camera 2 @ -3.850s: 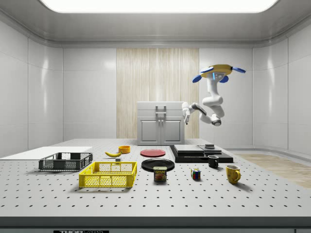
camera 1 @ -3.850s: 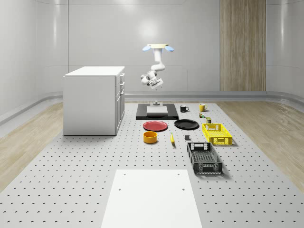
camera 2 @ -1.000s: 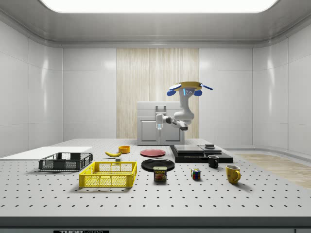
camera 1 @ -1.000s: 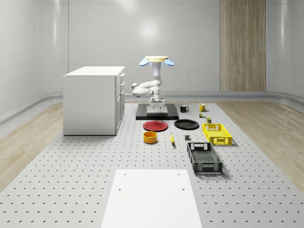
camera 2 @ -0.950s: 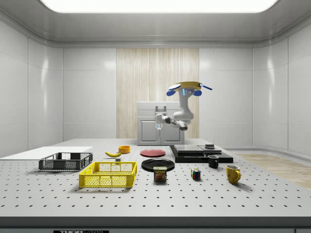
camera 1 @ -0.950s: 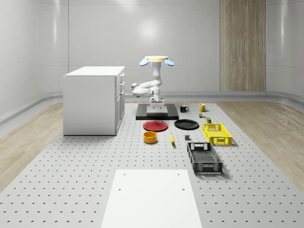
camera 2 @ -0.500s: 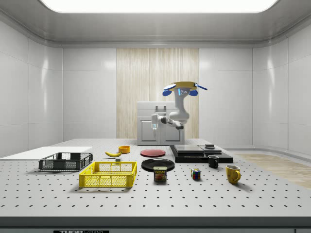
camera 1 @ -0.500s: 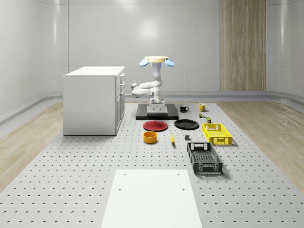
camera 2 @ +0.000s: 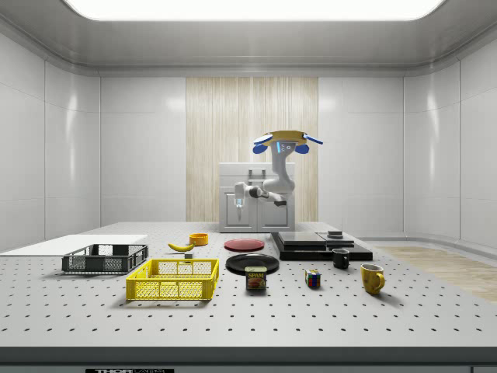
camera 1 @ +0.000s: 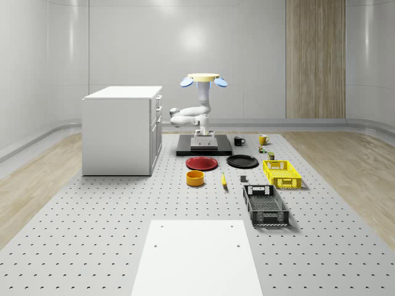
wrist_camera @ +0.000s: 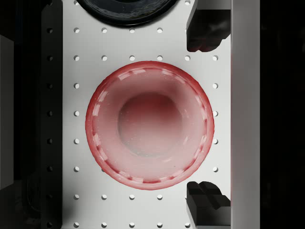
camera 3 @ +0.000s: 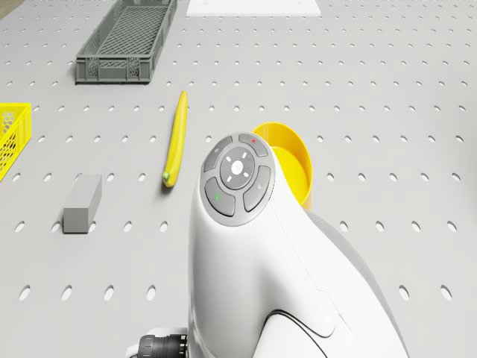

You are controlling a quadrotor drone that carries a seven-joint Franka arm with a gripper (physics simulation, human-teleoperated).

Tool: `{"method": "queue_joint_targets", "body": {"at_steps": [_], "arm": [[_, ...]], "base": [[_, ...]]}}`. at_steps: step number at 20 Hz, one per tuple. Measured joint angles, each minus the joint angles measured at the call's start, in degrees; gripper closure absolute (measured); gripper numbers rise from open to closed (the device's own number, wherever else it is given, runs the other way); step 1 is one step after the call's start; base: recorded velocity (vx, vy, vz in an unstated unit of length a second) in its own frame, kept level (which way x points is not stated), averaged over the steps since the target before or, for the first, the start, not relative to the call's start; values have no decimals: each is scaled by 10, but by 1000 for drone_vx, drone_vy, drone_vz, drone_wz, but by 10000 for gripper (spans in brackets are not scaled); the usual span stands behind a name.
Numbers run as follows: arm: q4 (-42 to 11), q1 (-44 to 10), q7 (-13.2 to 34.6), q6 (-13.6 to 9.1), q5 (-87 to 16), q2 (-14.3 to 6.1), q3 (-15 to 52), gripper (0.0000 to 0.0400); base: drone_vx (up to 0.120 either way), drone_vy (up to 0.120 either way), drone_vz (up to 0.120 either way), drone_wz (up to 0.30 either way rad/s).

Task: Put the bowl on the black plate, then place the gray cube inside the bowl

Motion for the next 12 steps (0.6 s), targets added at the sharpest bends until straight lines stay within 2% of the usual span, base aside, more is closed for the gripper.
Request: {"method": "queue_joint_targets", "body": {"at_steps": [4, 12], "arm": [[0, -2, 2, 7, 3, -7, 2, 0], [1, -5, 5, 20, 10, -22, 4, 0]], "base": [[120, 0, -10, 0], [120, 0, -120, 0]]}}
